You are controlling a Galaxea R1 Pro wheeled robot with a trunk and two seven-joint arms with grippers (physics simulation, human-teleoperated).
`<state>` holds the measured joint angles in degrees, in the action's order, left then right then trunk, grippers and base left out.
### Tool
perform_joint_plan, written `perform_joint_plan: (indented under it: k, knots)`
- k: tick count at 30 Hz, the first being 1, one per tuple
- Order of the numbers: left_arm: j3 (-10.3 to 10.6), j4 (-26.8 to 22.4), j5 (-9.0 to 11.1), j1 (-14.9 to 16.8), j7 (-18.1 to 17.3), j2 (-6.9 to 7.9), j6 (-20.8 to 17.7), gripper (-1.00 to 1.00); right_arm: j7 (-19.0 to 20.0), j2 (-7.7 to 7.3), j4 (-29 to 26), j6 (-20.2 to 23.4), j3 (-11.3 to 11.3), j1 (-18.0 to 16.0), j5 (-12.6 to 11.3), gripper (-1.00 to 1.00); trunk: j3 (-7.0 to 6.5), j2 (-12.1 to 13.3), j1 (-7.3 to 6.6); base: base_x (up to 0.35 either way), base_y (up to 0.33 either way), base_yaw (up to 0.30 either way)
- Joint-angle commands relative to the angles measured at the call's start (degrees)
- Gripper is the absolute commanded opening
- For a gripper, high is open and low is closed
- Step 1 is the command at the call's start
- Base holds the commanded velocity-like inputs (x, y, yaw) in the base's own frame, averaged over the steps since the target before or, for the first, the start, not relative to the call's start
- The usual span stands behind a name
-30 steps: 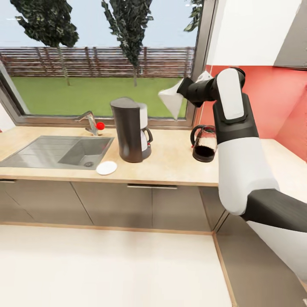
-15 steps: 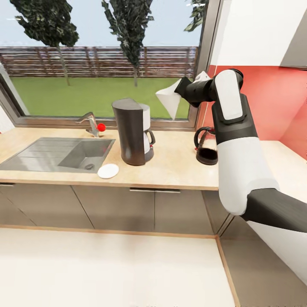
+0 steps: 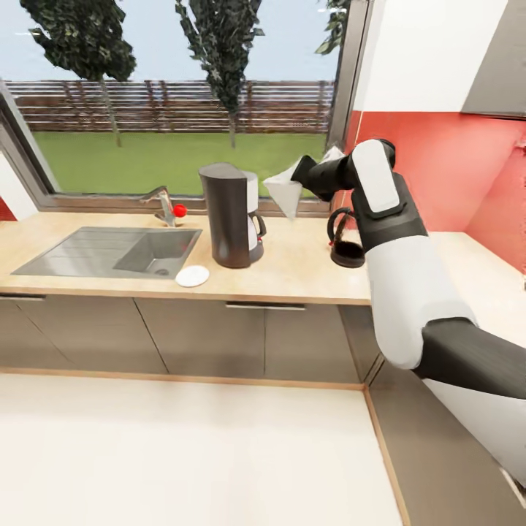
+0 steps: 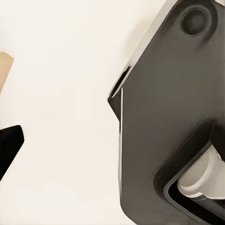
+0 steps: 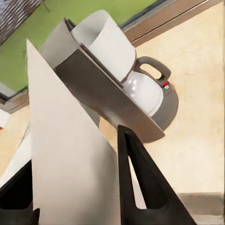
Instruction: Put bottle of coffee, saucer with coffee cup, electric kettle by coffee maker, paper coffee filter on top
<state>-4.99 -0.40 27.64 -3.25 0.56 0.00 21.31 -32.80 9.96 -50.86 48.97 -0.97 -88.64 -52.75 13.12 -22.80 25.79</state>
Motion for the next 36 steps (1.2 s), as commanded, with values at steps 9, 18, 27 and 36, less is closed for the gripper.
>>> perform_joint_plan:
  k: [9, 18, 27, 36]
  knots:
    - [-0.2, -0.4, -0.5, 0.0, 0.1, 0.53, -0.1, 1.00, 3.2, 0.04, 23.4, 3.6, 5.6, -0.1, -0.7, -1.00, 0.10, -0.1, 0.00, -0.329, 0.000, 0.000]
    - [-0.3, -0.4, -0.5, 0.0, 0.1, 0.52, -0.1, 1.00, 3.9, 0.04, 26.5, 7.4, 5.7, -0.1, -0.6, -1.00, 0.10, -0.1, 0.00, -0.329, 0.000, 0.000]
    - [-0.2, -0.4, -0.5, 0.0, 0.1, 0.52, -0.1, 1.00, 3.9, 0.04, 28.0, 8.8, 5.7, -0.1, -0.6, -1.00, 0.10, -0.1, 0.00, -0.329, 0.000, 0.000]
    - [-0.3, -0.5, -0.5, 0.0, 0.1, 0.65, -0.2, 1.00, 4.2, 0.04, 35.4, 8.4, 5.8, -0.1, -0.2, -1.00, -0.12, -0.1, 0.00, -0.314, 0.000, -0.020]
